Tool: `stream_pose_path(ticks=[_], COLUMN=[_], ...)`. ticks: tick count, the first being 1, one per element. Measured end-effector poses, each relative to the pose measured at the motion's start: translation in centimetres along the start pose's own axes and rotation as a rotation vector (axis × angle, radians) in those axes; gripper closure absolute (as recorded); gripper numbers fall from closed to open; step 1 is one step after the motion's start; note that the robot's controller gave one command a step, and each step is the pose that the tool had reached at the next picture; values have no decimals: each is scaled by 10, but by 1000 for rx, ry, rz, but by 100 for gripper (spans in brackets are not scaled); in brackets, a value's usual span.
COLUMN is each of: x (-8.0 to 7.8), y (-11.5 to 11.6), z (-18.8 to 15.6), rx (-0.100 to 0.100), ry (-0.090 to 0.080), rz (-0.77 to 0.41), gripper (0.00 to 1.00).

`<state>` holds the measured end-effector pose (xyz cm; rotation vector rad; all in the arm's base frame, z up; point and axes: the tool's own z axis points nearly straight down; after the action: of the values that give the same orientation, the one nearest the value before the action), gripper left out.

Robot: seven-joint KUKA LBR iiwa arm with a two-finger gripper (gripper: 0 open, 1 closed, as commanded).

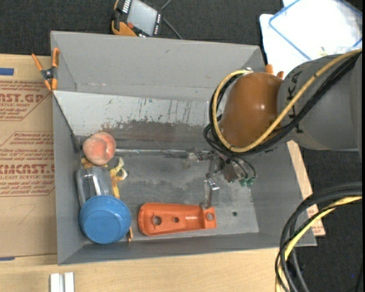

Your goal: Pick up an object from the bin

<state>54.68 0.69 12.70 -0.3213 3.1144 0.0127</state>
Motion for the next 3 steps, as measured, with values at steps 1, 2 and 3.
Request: stream_pose_path(ticks=[1,2,3], x=[37,58,60], y=[16,11,10], z=[-16,41,48], rx=[15,5,7], ry=[-15,-9,-14], rz=[-436,-469,-495], gripper=[0,0,0])
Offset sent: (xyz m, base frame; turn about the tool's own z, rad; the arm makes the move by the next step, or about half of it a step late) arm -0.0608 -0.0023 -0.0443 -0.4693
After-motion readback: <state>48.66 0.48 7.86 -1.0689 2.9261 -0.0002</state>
